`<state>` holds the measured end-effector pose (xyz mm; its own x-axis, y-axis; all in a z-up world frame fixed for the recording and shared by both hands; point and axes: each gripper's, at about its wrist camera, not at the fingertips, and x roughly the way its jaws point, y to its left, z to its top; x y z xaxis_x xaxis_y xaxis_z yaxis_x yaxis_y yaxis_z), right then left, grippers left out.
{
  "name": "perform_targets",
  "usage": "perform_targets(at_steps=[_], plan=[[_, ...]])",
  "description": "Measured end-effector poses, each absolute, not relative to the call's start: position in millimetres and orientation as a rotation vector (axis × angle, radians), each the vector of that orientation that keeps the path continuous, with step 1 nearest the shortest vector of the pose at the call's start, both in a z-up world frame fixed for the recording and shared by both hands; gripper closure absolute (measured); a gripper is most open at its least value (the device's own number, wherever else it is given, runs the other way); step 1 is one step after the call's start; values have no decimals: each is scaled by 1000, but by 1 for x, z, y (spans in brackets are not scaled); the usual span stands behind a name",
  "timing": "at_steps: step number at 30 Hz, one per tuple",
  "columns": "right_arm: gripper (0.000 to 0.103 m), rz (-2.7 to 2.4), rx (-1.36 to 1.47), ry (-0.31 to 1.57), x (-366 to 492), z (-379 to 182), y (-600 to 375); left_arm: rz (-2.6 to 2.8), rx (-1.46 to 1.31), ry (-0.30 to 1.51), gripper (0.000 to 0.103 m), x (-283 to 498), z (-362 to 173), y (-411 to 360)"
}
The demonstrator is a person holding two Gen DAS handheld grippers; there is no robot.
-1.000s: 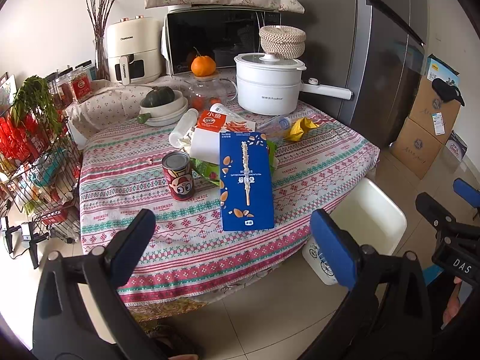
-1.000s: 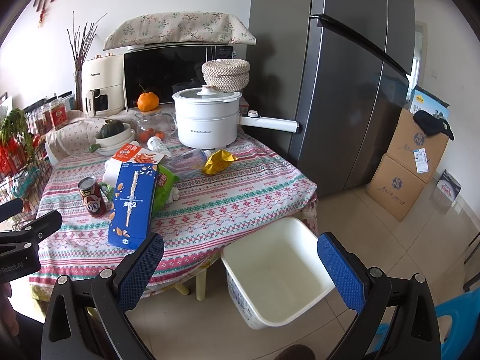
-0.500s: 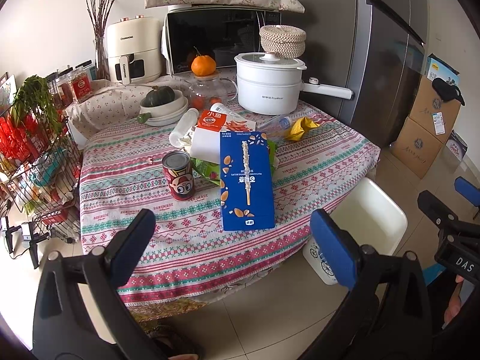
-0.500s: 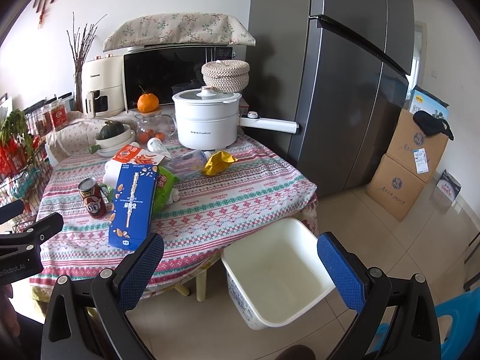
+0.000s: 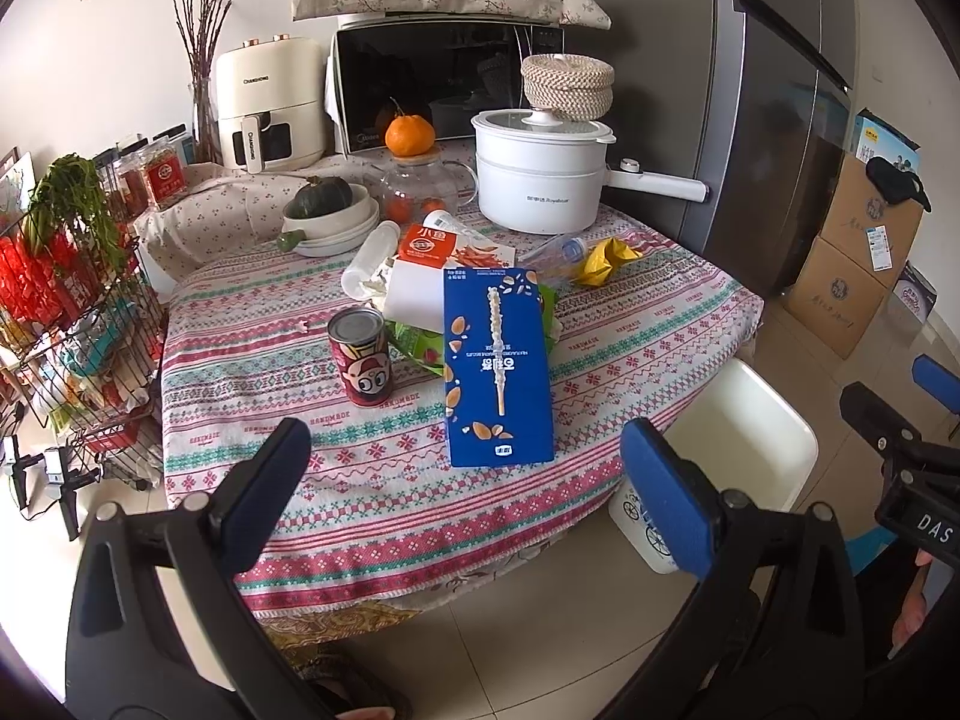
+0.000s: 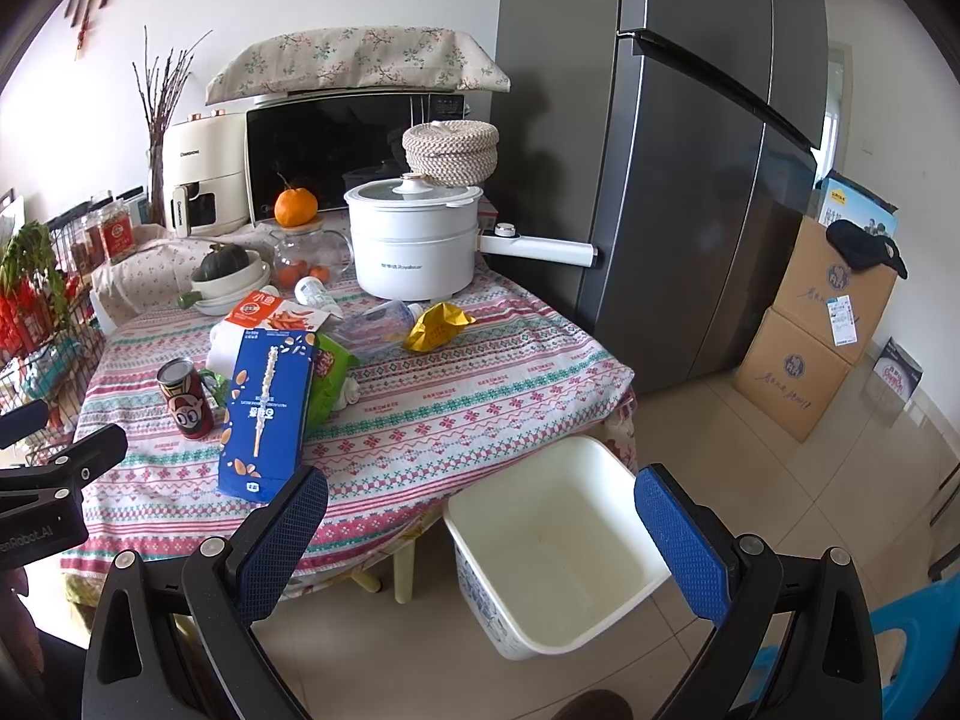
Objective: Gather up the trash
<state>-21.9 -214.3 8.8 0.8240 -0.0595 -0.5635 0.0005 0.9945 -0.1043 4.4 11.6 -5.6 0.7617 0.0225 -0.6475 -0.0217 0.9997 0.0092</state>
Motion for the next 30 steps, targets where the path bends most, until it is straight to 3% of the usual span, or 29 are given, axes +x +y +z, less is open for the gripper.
perform_targets(at_steps=[11, 15, 21, 30], plan=[[0, 71, -184, 602, -4, 18, -198, 14, -1, 749, 1, 35, 0, 35], [0, 180, -186, 701, 30, 21, -187, -4, -13, 820, 1, 66, -5, 50], [0, 274, -139, 882, 96, 1, -180, -34, -72, 960, 1, 108, -40, 50], [0, 266, -31, 992, 138, -46, -213, -8, -6, 1063, 1, 158, -96, -6]])
